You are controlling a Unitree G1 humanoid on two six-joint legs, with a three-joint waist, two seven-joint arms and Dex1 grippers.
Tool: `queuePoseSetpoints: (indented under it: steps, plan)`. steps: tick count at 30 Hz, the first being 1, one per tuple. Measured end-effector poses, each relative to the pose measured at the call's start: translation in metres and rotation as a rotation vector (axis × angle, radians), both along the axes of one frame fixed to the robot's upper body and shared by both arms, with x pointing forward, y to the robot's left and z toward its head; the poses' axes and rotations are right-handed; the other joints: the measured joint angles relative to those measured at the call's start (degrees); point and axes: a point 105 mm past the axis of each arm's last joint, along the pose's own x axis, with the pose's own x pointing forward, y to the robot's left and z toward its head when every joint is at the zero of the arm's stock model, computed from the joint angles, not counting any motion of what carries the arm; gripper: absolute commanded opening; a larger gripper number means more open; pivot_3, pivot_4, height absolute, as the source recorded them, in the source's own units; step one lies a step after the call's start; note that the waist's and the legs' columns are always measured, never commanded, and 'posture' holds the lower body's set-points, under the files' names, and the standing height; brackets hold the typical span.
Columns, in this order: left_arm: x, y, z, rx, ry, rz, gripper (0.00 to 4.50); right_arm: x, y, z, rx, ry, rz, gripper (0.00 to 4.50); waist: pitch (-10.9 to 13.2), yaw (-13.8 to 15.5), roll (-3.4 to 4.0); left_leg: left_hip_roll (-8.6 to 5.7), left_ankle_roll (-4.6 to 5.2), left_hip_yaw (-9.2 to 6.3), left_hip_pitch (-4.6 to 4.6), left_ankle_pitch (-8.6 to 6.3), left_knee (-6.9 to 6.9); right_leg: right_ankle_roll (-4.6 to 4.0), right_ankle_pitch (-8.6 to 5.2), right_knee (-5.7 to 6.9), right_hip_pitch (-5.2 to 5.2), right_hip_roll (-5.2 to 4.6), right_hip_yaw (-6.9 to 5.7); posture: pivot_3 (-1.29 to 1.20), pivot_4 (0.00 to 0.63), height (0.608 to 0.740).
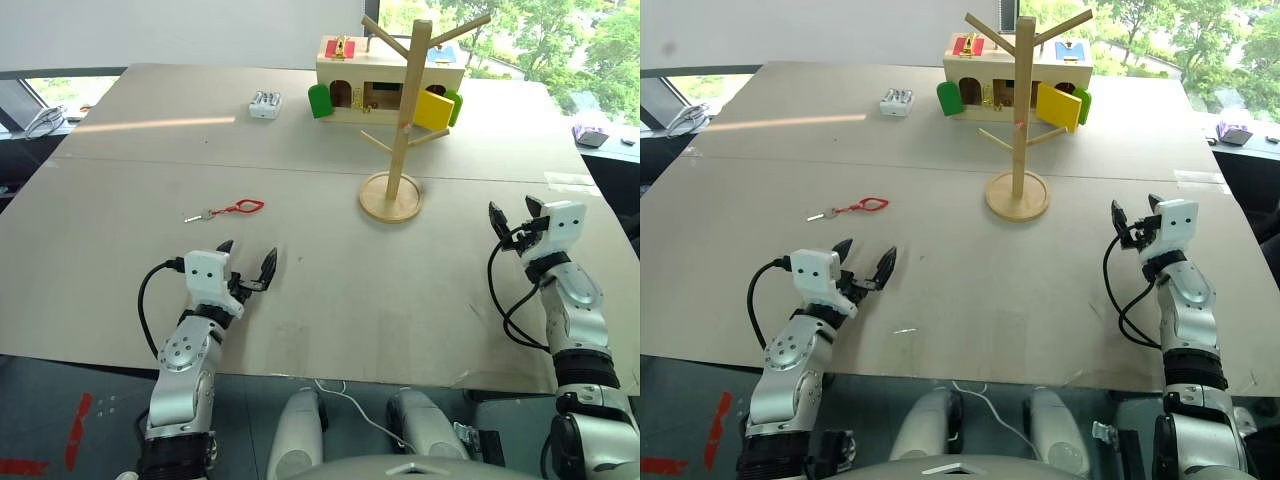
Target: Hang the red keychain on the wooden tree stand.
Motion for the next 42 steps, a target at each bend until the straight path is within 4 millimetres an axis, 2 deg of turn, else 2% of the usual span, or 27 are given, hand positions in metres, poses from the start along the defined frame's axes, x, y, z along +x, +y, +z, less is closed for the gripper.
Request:
queuePoseSetpoints:
  steps: [12,21,24,26,29,31,33,38,42]
  plan:
    - [0.000,0.001,0.001,0.012,0.001,-0.003,4.44,0.000,0.000,-0.001,-0.002,0.005,0.015,3.81,0.00,-0.01,0.00,0.00,0.00,0.00,0.00,0.00,0.00,0.00,0.00,0.00,0.00,0.00,0.00,0.00,0.150,0.735]
    - [0.006,0.002,0.008,0.031,-0.019,-0.020,4.44,-0.001,0.000,-0.001,-0.001,0.001,0.017,3.81,0.00,-0.01,0.00,0.00,0.00,0.00,0.00,0.00,0.00,0.00,0.00,0.00,0.00,0.00,0.00,0.00,0.150,0.735]
    - [0.008,0.003,0.004,0.031,0.005,-0.035,4.44,-0.004,0.006,0.001,0.016,-0.015,0.080,3.81,0.00,0.00,0.00,0.00,0.00,-0.01,0.00,0.00,0.00,0.00,0.00,0.00,0.00,0.01,0.00,0.00,0.150,0.735]
    - [0.013,0.002,0.008,0.035,0.013,-0.076,4.44,-0.020,0.019,0.006,-0.001,-0.035,0.220,3.81,0.01,0.24,0.00,0.00,0.00,-0.04,-0.02,0.00,-0.01,0.00,0.00,-0.02,0.00,0.01,-0.04,0.00,0.150,0.735]
    - [0.022,0.005,0.018,0.062,0.029,-0.166,4.44,-0.058,0.045,0.011,-0.039,-0.009,0.524,3.81,0.04,0.62,0.06,0.00,0.00,-0.03,-0.04,0.00,-0.02,0.01,-0.01,-0.05,0.00,-0.01,-0.06,0.00,0.150,0.735]
    - [0.033,0.014,0.029,0.090,0.042,-0.215,4.44,-0.084,0.054,0.014,-0.097,0.055,0.710,3.81,0.05,0.66,0.05,0.00,0.00,-0.04,0.00,0.00,0.02,0.01,-0.01,-0.03,0.01,0.00,-0.06,0.00,0.150,0.735]
    - [0.043,0.024,0.039,0.096,0.049,-0.234,4.44,-0.100,0.058,0.018,-0.146,0.090,0.819,3.81,0.05,0.31,0.04,0.00,0.01,-0.03,0.03,0.00,0.05,0.02,-0.02,-0.02,0.02,0.01,-0.07,0.00,0.150,0.735]
    - [0.064,0.047,0.056,0.135,0.080,-0.278,4.44,-0.114,0.066,0.024,-0.242,0.119,0.955,3.81,0.07,-0.10,0.01,0.01,0.00,-0.06,0.01,0.00,0.01,0.02,-0.02,-0.02,0.00,0.06,-0.07,0.00,0.150,0.735]
    - [0.078,0.060,0.055,0.162,0.152,-0.311,4.44,-0.120,0.076,0.028,-0.264,0.102,1.007,3.81,0.11,0.20,-0.04,0.00,0.00,-0.06,-0.08,0.00,0.02,0.02,-0.02,-0.06,-0.04,0.04,-0.09,0.00,0.150,0.735]
